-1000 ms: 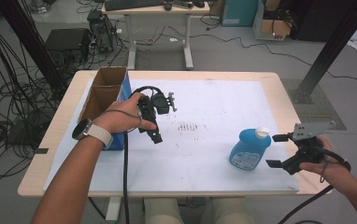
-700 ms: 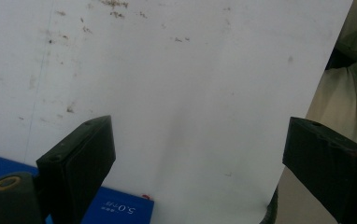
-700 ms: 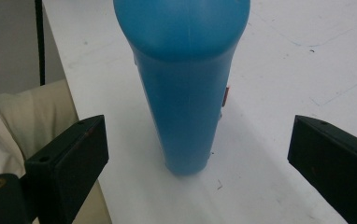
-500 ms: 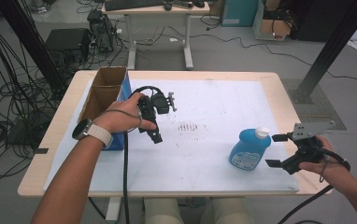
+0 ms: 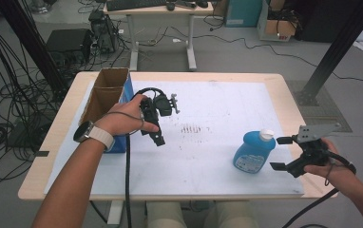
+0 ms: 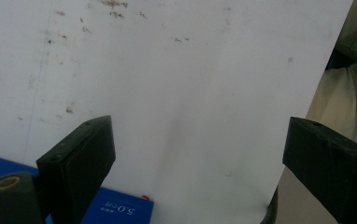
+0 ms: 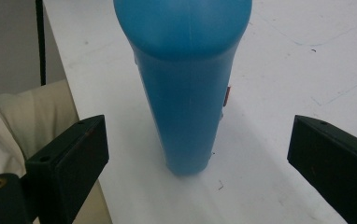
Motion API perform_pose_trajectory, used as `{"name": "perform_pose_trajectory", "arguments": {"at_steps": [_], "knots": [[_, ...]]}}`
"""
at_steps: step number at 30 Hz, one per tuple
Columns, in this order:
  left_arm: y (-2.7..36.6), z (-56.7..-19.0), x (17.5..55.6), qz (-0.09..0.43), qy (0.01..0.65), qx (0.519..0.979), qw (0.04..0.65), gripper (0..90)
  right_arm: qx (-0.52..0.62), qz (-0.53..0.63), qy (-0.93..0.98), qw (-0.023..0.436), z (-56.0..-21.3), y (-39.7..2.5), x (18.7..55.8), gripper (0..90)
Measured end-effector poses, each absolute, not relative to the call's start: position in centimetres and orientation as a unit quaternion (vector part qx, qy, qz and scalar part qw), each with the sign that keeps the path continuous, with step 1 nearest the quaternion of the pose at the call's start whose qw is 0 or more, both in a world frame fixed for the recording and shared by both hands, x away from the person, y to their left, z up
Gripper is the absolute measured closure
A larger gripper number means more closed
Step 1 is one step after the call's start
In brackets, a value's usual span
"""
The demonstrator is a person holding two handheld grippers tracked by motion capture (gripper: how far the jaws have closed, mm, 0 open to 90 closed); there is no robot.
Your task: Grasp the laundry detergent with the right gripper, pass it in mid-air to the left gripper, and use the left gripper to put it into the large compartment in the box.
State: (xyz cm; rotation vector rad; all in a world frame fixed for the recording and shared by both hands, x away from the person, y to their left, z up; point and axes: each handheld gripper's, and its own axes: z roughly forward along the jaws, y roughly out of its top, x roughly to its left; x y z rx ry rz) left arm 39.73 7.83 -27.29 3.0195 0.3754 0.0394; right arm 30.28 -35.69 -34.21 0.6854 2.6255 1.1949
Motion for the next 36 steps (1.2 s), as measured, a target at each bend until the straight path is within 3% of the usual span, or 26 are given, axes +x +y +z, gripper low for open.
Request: {"name": "perform_pose_trajectory", "arguments": {"at_steps": [36], "knots": [[7.94, -27.42, 39.84, 0.013, 0.124, 0.991, 0.05, 9.7, 0.234, 0.404, 0.88, 0.087, -34.3, -35.72, 30.38, 5.2]]}}
